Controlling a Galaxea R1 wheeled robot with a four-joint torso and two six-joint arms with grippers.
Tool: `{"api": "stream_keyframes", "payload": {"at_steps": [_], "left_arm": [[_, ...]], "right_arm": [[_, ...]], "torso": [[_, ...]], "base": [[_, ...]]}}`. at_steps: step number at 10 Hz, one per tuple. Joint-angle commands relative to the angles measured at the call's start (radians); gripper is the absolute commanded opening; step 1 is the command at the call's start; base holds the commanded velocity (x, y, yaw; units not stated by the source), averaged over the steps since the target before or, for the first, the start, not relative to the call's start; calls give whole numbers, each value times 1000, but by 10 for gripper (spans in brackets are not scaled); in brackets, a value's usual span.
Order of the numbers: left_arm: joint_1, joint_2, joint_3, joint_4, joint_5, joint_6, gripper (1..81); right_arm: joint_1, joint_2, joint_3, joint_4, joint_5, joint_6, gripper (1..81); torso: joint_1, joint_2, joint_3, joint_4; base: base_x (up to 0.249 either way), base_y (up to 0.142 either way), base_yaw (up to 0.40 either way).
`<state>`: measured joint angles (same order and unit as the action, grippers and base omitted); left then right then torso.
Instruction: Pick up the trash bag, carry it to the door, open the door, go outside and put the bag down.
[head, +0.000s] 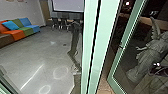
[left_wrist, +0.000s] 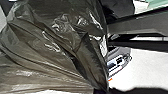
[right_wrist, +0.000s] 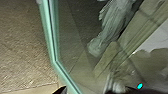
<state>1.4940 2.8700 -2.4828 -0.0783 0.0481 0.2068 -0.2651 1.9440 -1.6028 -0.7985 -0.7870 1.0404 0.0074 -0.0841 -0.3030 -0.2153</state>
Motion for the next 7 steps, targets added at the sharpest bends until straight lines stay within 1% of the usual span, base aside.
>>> {"api": "stream_keyframes", "payload": {"at_steps": [1, 2, 3, 4, 5, 6, 7], "left_arm": [[-16, 2, 10, -3, 70, 3, 10], [-16, 2, 10, -3, 70, 3, 10], [-16, 0, 10, -1, 70, 3, 10], [-16, -1, 10, 0, 70, 3, 10], [-16, -1, 10, 0, 68, 5, 10], [-16, -1, 10, 2, 68, 6, 10], [-16, 0, 10, 2, 64, 6, 10]], "right_arm": [[50, 2, 29, 192, -31, 24, 811], [-8, 11, 43, 249, -20, 24, 811], [-93, 11, 73, 318, 43, 24, 811], [-194, 12, 93, 353, 102, 24, 811], [-327, 20, 124, 360, 199, 24, 811], [-461, 55, 120, 357, 279, 24, 811], [-597, 98, 88, 354, 346, 24, 811]], "torso": [[0, 0, 0, 0], [0, 0, 0, 0], [0, 0, 0, 0], [0, 0, 0, 0], [0, 0, 0, 0], [0, 0, 0, 0], [0, 0, 0, 0]], "base": [[0, 0, 0], [0, 0, 0], [0, 0, 0], [0, 0, 0], [0, 0, 0], [0, 0, 0], [0, 0, 0]]}}
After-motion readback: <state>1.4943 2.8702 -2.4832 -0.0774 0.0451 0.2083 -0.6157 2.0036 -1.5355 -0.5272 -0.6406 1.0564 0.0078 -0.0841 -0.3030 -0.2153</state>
